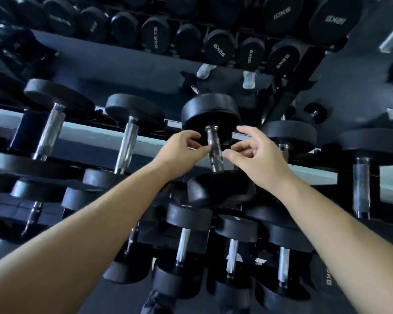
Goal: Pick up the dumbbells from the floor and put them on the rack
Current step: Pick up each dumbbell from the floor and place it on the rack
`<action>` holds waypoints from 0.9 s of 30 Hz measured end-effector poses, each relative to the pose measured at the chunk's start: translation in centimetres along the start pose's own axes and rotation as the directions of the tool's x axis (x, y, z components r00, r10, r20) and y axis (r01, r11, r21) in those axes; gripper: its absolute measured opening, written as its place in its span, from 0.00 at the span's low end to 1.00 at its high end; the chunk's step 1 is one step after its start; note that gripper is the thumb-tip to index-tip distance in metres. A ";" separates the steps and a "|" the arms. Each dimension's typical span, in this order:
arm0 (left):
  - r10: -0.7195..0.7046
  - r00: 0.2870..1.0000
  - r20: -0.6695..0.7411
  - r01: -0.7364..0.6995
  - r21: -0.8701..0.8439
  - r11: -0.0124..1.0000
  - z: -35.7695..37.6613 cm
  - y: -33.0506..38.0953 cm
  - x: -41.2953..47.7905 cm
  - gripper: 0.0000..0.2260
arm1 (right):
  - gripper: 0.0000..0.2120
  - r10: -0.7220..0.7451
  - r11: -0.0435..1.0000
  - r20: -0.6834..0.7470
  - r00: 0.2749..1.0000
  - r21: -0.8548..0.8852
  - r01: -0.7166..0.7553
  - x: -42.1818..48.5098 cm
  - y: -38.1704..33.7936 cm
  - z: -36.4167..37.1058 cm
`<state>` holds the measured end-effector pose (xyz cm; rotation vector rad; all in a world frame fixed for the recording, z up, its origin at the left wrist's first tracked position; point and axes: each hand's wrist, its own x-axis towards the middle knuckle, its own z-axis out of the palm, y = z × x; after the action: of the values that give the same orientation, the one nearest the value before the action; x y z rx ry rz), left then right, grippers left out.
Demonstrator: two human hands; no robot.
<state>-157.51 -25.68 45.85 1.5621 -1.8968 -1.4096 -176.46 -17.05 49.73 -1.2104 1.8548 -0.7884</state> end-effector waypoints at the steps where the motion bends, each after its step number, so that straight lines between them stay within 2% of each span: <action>1: -0.008 1.000 0.022 0.008 -0.012 1.000 0.1 -0.5 0.6 0.25 | 0.33 0.016 1.000 0.005 1.000 -0.022 -0.016 0.6 -0.1 0.2; 5: -0.033 0.998 0.057 0.036 -0.060 0.998 0.8 -0.9 2.2 0.23 | 0.36 0.061 0.997 0.069 0.996 -0.054 -0.057 2.5 0.1 0.9; 8: -0.040 0.995 0.089 0.048 -0.086 0.995 1.5 -0.9 2.9 0.13 | 0.38 0.096 0.992 0.153 0.984 -0.094 -0.082 3.7 0.3 1.2; 13: -0.039 0.992 0.121 0.058 -0.158 0.986 2.3 -0.9 4.2 0.16 | 0.38 0.119 0.985 0.248 0.961 -0.149 -0.084 5.7 0.6 0.8; 16: -0.039 0.990 0.138 0.065 -0.195 0.979 2.8 -1.3 4.8 0.26 | 0.40 0.113 0.987 0.332 0.937 -0.142 -0.069 6.2 1.6 1.2; 19: -0.040 0.984 0.171 0.089 -0.289 0.953 3.3 -1.8 4.9 0.18 | 0.35 0.091 0.995 0.396 0.914 -0.069 -0.069 6.5 3.0 1.3; 21: -0.045 0.982 0.185 0.113 -0.374 0.921 3.5 -2.0 4.9 0.19 | 0.30 0.074 0.997 0.429 0.900 0.000 -0.082 6.7 3.7 1.3; 24: -0.055 0.983 0.177 0.128 -0.429 0.894 3.6 -2.0 4.9 0.25 | 0.32 0.046 0.996 0.493 0.869 0.039 -0.075 7.1 4.4 1.3; 27: -0.042 0.986 0.161 0.105 -0.409 0.906 3.5 -2.1 5.2 0.24 | 0.37 0.037 0.996 0.540 0.841 0.044 -0.072 7.3 4.2 1.4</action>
<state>-160.82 -28.36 40.73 1.3603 -1.4835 -1.8638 -179.03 -22.46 43.64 -1.1831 1.3785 -0.4067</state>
